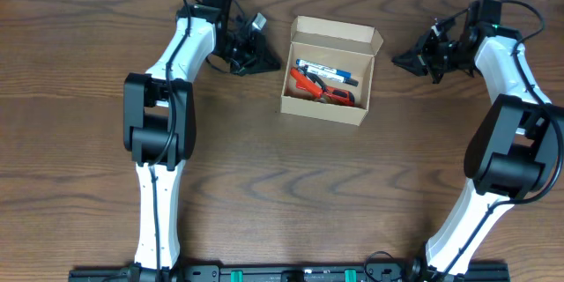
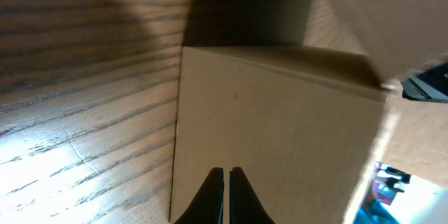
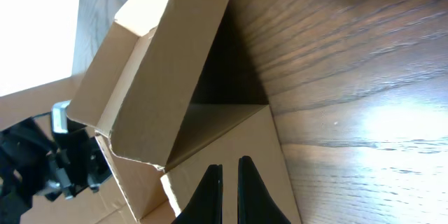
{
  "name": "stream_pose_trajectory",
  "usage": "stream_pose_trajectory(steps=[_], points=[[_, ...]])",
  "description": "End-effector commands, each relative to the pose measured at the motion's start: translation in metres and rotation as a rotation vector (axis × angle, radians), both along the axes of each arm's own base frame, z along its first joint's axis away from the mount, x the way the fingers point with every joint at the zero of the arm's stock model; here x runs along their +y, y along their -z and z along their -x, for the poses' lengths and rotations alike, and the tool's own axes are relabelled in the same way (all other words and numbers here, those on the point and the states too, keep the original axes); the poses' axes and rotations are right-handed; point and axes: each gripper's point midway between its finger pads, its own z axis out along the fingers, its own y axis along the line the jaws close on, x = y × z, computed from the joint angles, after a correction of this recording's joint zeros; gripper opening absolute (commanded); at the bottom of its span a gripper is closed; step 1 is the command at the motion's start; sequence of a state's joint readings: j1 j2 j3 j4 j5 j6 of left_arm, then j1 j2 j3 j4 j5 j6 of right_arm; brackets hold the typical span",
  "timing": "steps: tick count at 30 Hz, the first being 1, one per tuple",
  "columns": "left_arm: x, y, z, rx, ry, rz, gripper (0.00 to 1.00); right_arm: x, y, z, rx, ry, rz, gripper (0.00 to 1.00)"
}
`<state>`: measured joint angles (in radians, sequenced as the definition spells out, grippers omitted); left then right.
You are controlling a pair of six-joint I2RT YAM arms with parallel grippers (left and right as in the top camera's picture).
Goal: Pack container
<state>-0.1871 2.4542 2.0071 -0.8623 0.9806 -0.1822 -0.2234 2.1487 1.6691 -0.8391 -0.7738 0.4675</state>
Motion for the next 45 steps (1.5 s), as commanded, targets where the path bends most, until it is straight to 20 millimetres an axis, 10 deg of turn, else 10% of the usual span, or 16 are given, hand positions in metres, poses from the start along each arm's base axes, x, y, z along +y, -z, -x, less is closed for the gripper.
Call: stream_pose_trajectory(steps=[1,16,36,45], points=[[-0.010,-0.014,-0.002,-0.005,0.006,0.049,0.06,0.015,0.000,-0.005,-0.004,-0.026,-0.024,0.02],[-0.053,-0.019,0.030,0.024,0.120,0.079,0.06,0.039,0.012,-0.001,0.023,-0.078,-0.055,0.01],[-0.031,-0.017,0.054,0.104,0.160,0.031,0.06,0.052,0.015,0.029,0.111,-0.158,-0.066,0.02],[0.002,-0.018,0.018,-0.025,0.108,-0.127,0.06,0.029,0.022,0.016,0.098,-0.085,-0.006,0.02]])
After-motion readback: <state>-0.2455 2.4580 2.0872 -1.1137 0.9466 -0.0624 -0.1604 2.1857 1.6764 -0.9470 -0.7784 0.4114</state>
